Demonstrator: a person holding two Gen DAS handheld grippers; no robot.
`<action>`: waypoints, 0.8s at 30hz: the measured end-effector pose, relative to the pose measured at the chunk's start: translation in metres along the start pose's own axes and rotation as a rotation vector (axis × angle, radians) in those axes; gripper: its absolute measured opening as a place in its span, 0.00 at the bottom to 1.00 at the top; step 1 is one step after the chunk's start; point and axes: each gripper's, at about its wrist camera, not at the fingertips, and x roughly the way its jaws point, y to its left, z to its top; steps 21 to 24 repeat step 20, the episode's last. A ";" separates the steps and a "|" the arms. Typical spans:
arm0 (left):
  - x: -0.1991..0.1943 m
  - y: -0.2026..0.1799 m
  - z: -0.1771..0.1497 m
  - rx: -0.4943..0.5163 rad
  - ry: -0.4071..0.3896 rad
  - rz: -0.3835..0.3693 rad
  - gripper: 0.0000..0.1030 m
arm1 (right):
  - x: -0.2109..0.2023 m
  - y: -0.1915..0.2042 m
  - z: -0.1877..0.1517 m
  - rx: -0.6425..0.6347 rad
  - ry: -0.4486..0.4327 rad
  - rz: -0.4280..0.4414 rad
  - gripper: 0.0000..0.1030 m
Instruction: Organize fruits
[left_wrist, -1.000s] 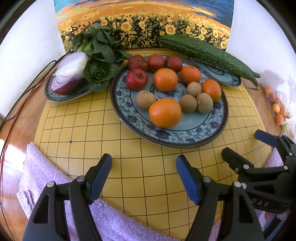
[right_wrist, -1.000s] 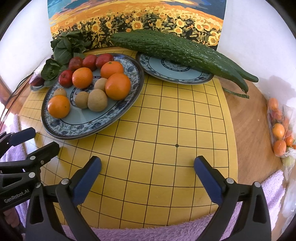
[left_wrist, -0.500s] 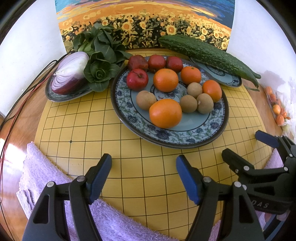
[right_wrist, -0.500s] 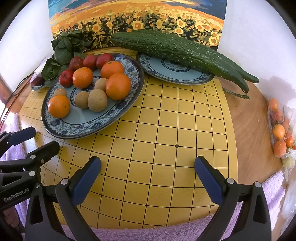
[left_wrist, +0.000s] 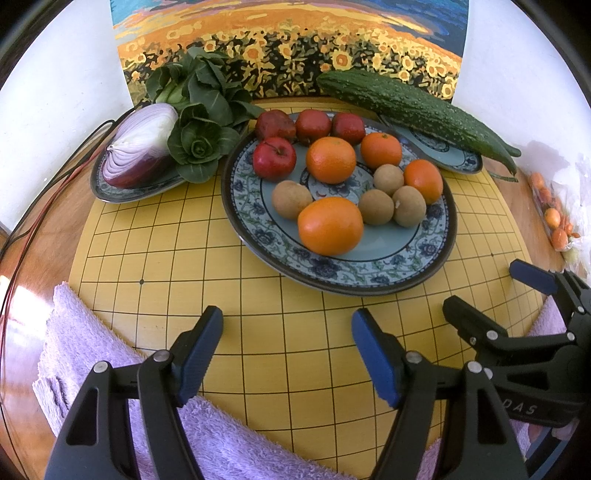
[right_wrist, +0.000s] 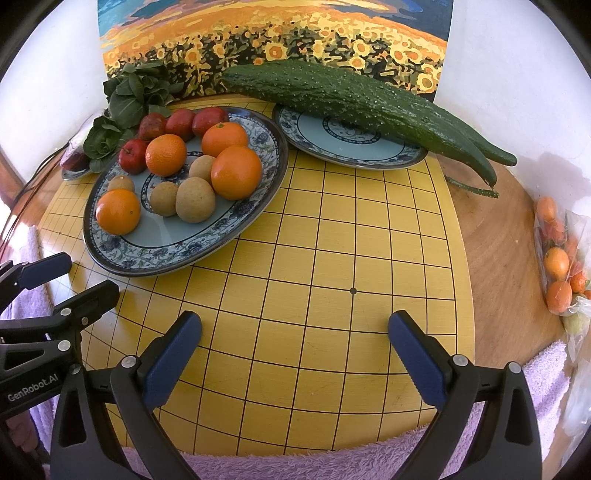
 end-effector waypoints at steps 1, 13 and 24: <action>0.000 0.000 0.000 0.000 0.000 0.000 0.74 | 0.000 0.000 0.000 0.000 0.000 0.000 1.00; 0.000 0.000 -0.001 0.000 -0.001 0.001 0.74 | 0.000 0.000 0.000 0.000 -0.001 0.000 1.00; 0.000 0.000 0.000 0.002 0.000 -0.002 0.75 | -0.001 0.000 0.001 -0.006 -0.002 0.002 1.00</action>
